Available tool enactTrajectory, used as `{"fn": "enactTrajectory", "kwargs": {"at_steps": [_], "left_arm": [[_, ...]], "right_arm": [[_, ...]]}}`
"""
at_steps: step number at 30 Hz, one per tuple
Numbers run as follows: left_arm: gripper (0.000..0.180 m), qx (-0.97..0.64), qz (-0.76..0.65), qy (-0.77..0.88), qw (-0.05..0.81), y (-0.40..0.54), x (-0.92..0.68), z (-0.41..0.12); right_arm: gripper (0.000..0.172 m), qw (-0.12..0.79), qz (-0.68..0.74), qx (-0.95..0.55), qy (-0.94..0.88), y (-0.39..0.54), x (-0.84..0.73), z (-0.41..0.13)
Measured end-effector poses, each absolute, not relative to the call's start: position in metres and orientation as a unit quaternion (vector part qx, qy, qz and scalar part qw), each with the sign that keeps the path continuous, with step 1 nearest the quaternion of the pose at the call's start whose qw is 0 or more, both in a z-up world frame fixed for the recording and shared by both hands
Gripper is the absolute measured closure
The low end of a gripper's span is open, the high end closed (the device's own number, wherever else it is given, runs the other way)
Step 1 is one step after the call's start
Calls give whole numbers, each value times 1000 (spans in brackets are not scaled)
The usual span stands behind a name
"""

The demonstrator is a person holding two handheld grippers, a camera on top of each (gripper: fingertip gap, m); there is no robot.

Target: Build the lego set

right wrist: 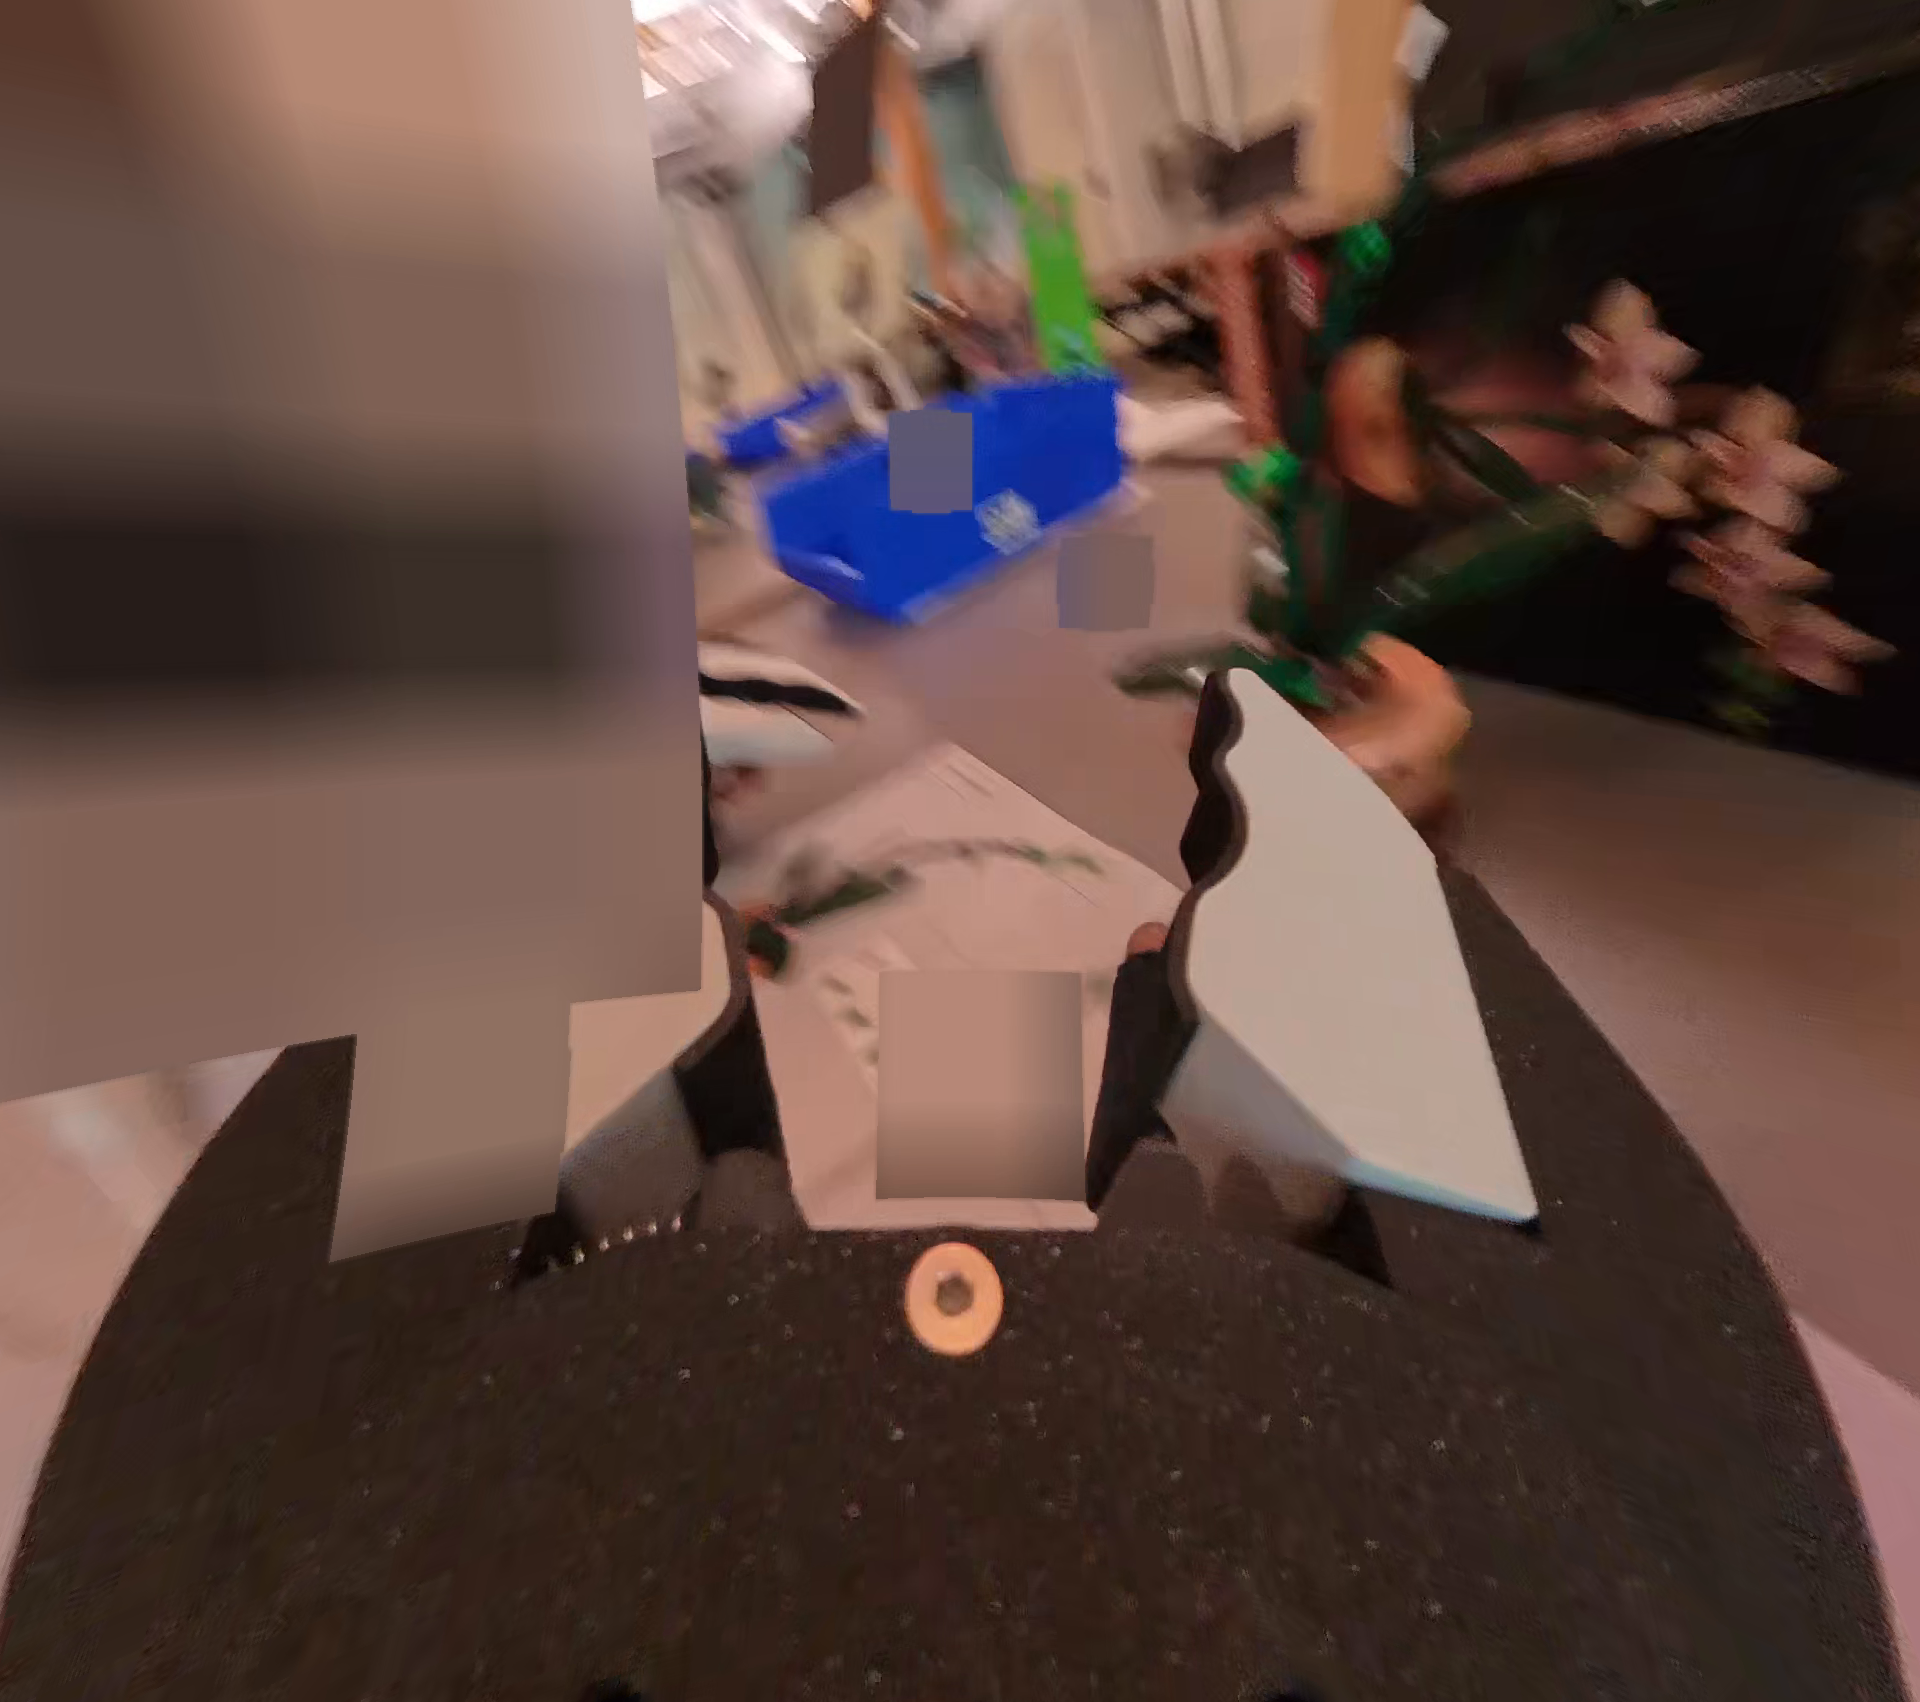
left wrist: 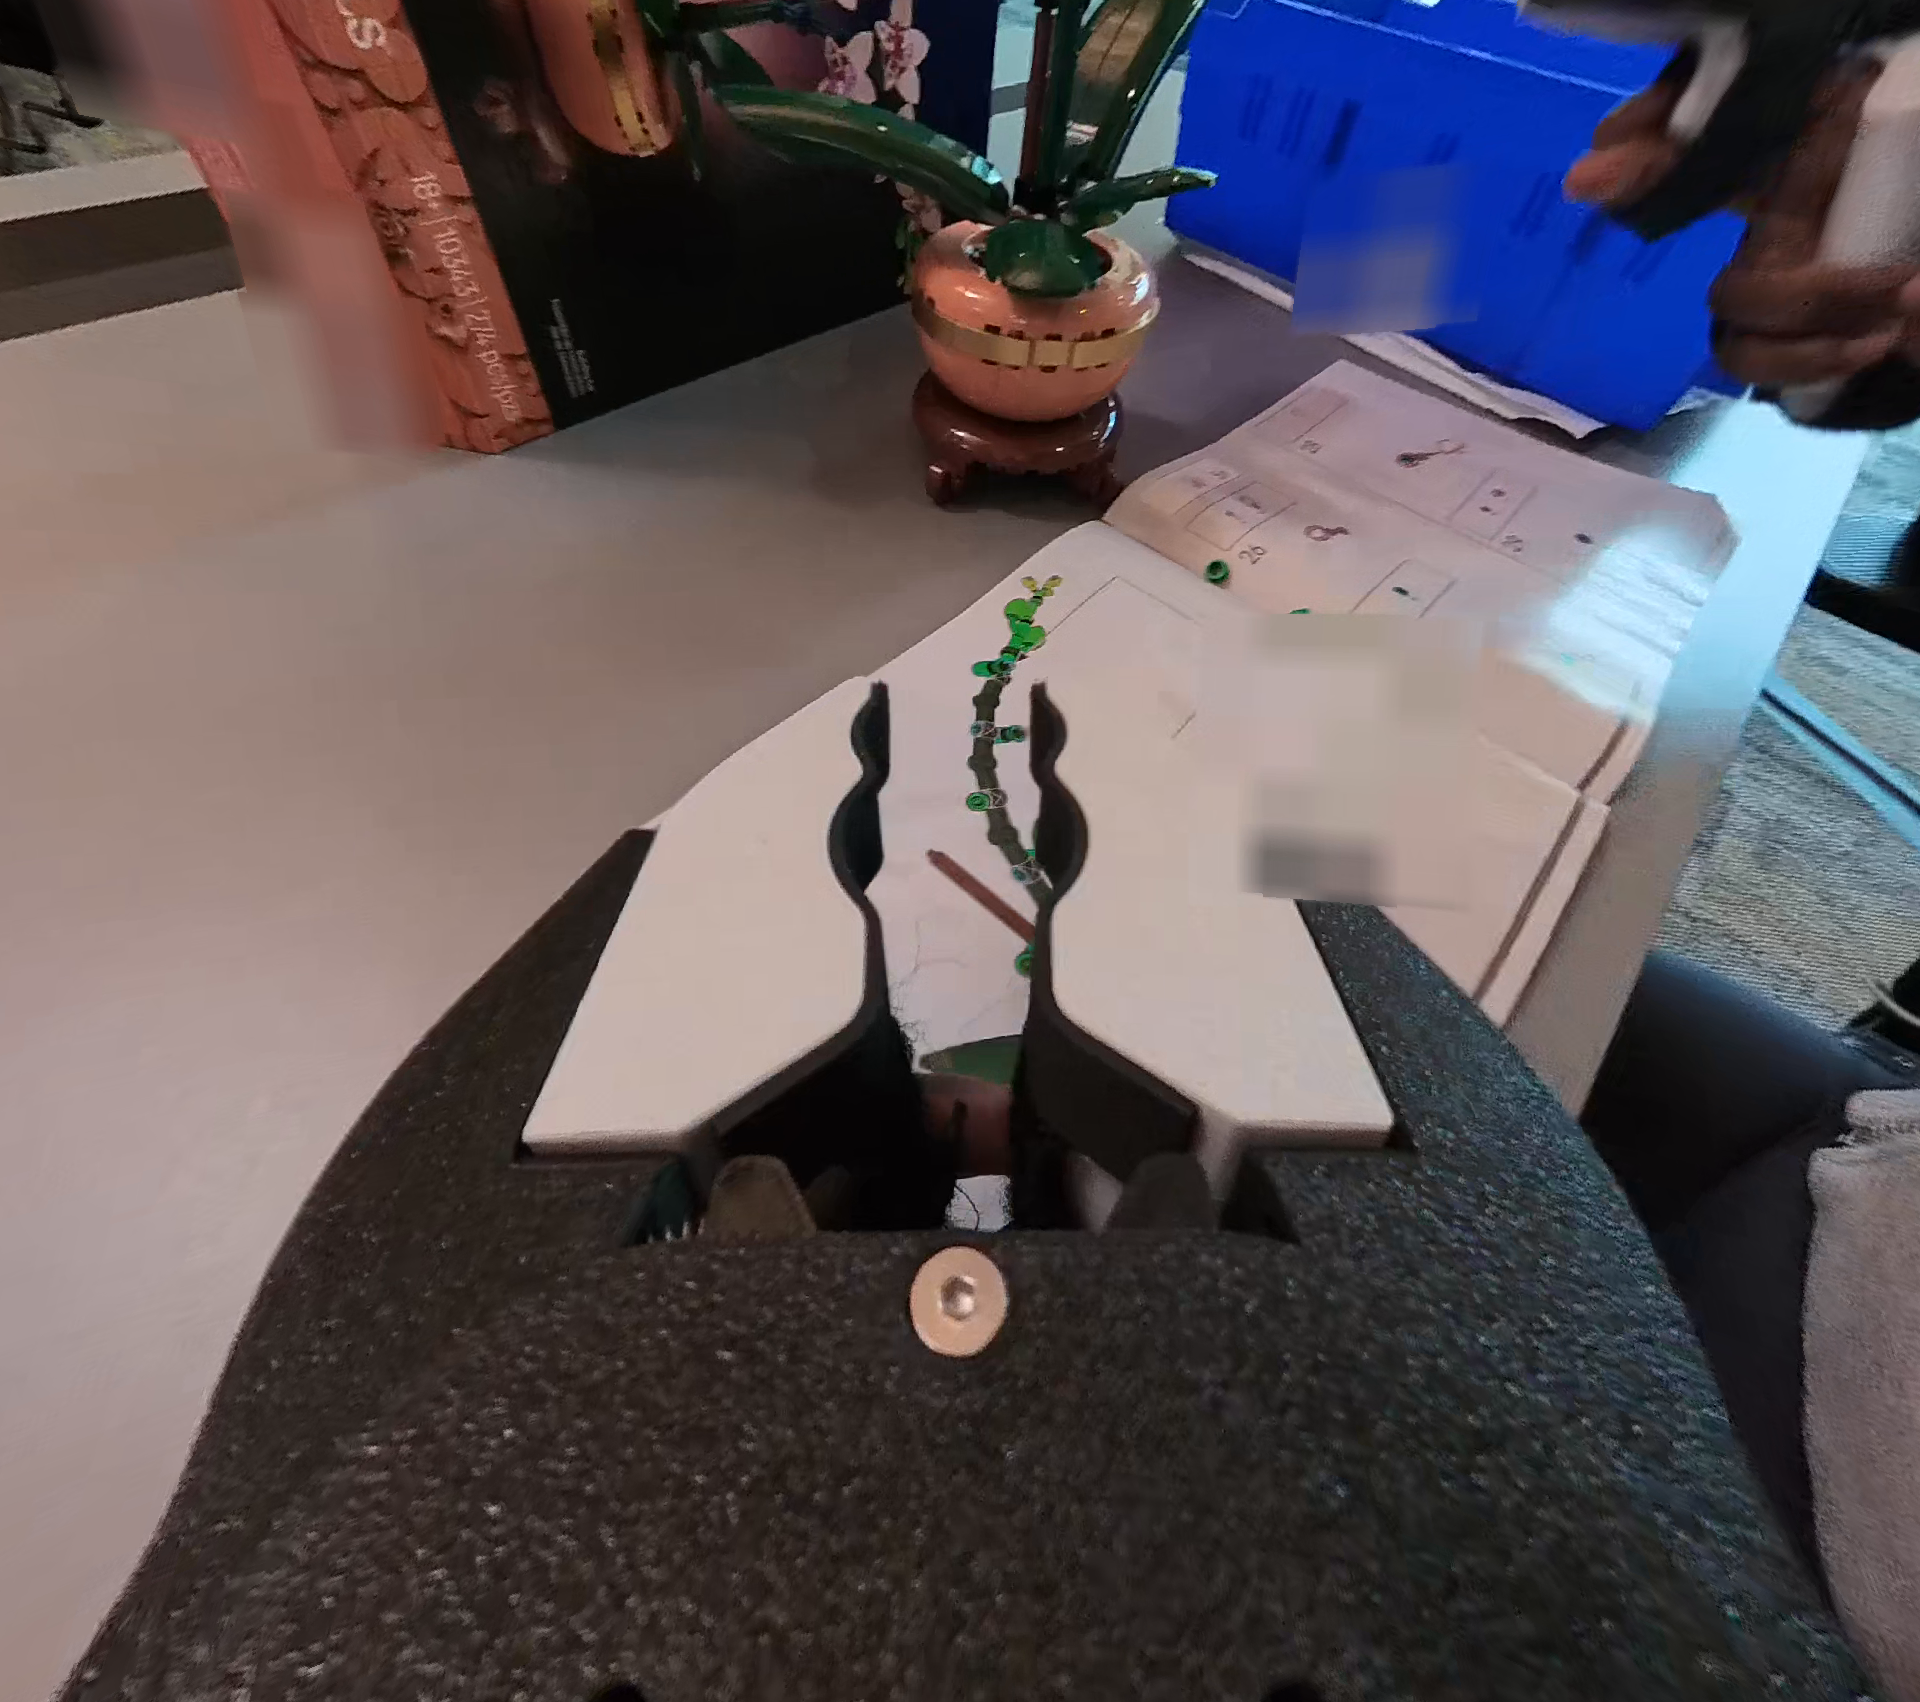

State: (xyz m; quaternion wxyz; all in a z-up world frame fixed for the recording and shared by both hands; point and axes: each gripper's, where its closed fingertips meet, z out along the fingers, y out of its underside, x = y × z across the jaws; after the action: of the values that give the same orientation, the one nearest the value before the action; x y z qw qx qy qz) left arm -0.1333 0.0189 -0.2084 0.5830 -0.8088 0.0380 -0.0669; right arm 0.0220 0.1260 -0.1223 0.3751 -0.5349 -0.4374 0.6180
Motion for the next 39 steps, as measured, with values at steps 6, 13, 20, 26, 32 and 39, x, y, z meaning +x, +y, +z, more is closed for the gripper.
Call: {"fn": "enactTrajectory", "kwargs": {"at_steps": [6, 13, 20, 26, 32, 39], "left_arm": [[156, -834, -29, -1, 552, 22, -145, -218], [180, -829, -38, -56, 555, 35, -149, -212], [173, -837, -74, -16, 541, 40, -140, -227], [180, -829, -79, -8, 554, 34, -142, -226], [171, -791, -102, -41, 602, 32, -153, -209], [155, -789, -121, -58, 600, 33, -153, -211]], "right_arm": [[144, 376, 396, -631, -551, 141, 18, -211], [172, 362, 449, -629, -522, 132, 4, -224], [141, 285, 369, -647, -604, 134, 1, -249], [172, 371, 408, -553, -624, 132, -12, -233], [172, 411, 437, -550, -581, 141, -6, -217], [144, 379, 433, -561, -596, 139, -10, -225]]}}
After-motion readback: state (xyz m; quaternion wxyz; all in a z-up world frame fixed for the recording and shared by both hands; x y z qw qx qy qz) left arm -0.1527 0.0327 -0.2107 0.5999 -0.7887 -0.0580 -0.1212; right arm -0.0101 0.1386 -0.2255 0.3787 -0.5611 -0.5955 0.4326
